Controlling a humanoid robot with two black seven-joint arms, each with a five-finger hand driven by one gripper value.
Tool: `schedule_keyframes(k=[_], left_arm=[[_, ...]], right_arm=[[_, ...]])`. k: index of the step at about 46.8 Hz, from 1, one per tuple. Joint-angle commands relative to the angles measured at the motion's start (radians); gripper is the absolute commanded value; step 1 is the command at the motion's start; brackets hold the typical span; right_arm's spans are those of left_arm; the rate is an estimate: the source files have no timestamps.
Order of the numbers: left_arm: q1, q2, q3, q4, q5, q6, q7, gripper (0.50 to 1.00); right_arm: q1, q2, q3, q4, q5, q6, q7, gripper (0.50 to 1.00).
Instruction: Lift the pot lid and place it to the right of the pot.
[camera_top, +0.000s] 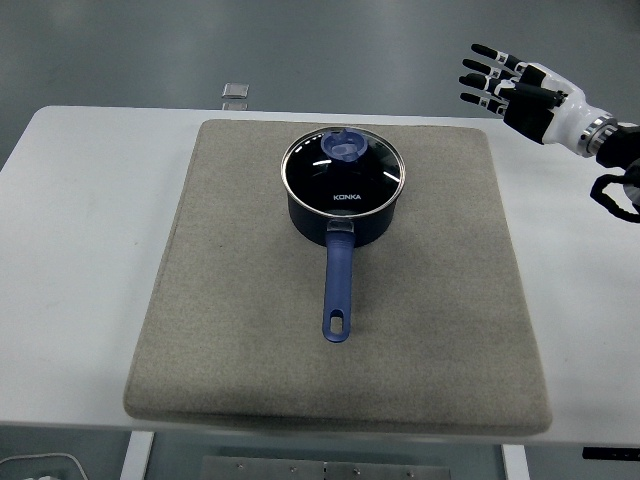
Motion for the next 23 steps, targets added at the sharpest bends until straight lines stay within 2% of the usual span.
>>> schedule_keyframes(k=[1,13,23], left_arm=[[0.000,0.000,0.000,0.000,0.000,0.000,0.000,1.000],[0.000,0.000,0.000,-0.001,0.000,0.000,0.000,1.000],[0.000,0.000,0.000,0.000,0.000,0.000,0.000,1.000]], right_arm=[[0.001,0.000,0.000,0.042,-0.015,-0.007,0.000,0.930],[0.033,-0.018,0.000,0.212,-0.172,-0.079,0.002,0.930],[0.073,-0.014,0.000,0.258,-0.388,-0.095,0.002,0.930]])
